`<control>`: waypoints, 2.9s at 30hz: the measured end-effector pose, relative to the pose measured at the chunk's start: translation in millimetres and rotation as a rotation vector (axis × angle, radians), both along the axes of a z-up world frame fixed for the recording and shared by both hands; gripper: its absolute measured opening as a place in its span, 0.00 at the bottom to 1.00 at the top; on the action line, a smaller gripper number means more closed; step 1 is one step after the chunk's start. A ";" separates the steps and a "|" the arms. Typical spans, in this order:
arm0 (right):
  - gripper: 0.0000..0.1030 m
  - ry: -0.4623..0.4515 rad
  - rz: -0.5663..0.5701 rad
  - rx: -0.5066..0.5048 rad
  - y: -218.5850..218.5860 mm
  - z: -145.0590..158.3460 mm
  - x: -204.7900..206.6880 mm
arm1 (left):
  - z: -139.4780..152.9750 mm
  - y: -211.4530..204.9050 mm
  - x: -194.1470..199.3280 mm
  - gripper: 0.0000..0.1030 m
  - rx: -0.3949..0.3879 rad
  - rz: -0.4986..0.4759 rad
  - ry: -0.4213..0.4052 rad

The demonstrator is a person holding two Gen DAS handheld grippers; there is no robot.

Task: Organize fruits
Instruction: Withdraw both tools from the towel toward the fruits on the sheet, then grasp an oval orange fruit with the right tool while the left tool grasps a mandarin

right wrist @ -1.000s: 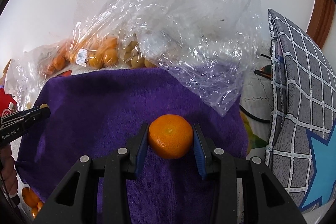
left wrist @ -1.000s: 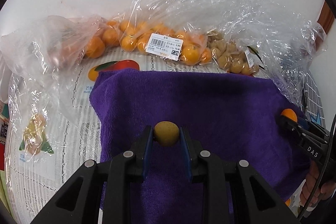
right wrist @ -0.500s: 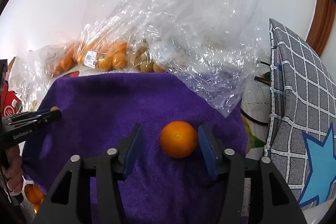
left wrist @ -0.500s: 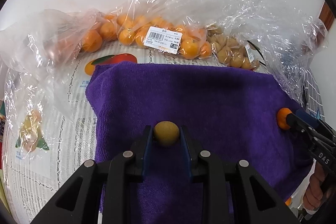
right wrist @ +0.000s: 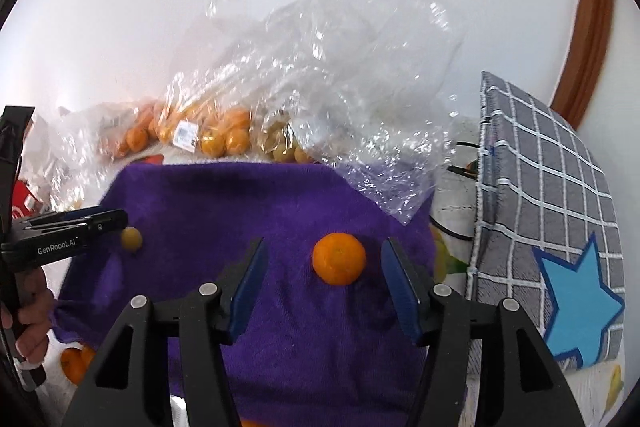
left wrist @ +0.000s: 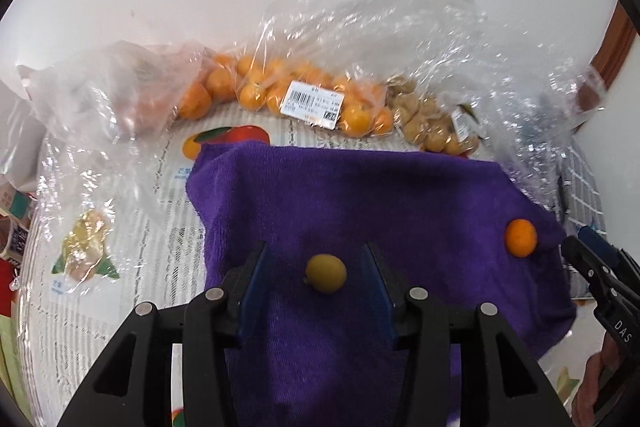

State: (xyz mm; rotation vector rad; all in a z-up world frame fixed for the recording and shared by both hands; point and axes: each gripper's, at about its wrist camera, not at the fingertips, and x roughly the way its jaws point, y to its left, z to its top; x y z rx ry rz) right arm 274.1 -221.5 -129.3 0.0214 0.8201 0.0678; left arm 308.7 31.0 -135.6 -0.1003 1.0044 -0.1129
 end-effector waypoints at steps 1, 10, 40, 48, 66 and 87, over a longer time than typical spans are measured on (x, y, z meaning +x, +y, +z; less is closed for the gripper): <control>0.56 -0.001 -0.002 0.003 -1.1 2.8 -3.2 | 5.3 -0.4 -5.4 0.44 -0.004 -0.009 -0.009; 0.56 0.001 0.003 0.009 -3.7 26.4 -46.1 | 46.7 -10.1 -62.0 0.43 0.049 -0.054 -0.099; 0.54 0.105 0.083 -0.010 9.1 -11.5 -139.5 | 37.6 31.7 -164.6 0.54 0.038 0.047 -0.071; 0.53 0.140 0.099 0.005 12.1 -44.7 -135.8 | 22.2 37.9 -163.6 0.54 0.031 0.045 -0.055; 0.41 0.124 0.109 0.015 34.9 -70.7 -95.6 | -2.3 56.2 -156.8 0.54 -0.034 0.020 -0.018; 0.40 0.080 0.075 0.008 4.0 -46.7 -136.0 | -39.5 20.6 -143.0 0.44 -0.119 -0.018 0.106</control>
